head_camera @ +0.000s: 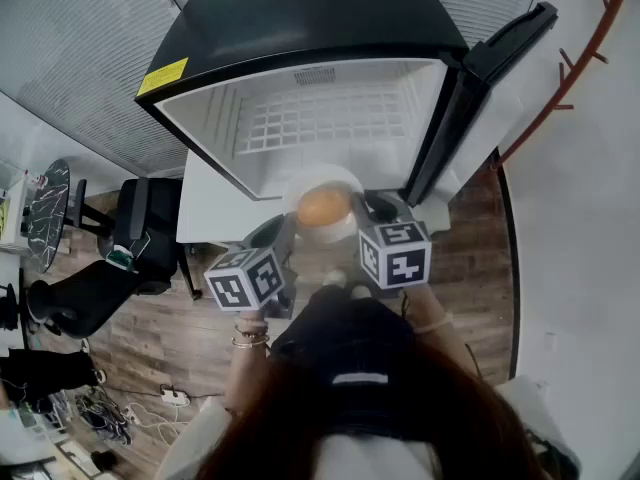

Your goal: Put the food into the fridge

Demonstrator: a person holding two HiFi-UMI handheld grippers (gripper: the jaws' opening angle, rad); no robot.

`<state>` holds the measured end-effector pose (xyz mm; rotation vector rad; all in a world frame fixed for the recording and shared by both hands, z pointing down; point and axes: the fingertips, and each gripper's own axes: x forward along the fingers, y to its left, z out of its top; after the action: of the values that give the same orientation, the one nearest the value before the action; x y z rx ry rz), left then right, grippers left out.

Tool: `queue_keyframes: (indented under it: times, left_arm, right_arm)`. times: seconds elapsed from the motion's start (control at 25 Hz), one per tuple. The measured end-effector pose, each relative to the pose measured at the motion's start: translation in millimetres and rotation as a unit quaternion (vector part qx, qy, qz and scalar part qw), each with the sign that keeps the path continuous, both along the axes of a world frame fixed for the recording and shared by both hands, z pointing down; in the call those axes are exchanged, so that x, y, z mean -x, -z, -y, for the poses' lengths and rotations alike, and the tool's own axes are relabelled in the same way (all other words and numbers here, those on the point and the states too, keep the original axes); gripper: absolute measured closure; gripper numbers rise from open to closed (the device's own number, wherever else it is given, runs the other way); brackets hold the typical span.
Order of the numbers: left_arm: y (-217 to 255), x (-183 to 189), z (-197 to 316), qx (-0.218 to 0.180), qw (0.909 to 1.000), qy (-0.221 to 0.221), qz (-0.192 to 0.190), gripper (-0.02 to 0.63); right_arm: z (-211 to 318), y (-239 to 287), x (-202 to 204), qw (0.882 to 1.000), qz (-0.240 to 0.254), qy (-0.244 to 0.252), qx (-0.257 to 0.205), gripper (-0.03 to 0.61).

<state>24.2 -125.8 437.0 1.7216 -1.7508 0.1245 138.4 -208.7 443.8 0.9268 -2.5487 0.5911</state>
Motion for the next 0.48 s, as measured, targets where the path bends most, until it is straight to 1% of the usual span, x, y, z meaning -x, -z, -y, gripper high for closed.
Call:
queue_keyframes:
  times: [0.24, 0.48]
  left_arm:
    - [0.4, 12.8, 11.1, -0.004, 1.0, 0.001, -0.005, 0.578]
    - [5.3, 23.9, 31.0, -0.01, 0.9999, -0.01, -0.005, 0.578]
  right_arm:
    - [10.9, 3.3, 12.5, 1.0, -0.003, 0.001, -0.008, 0.518]
    - [29.8, 9.8, 23.5, 1.0, -0.002, -0.007, -0.015, 0.518]
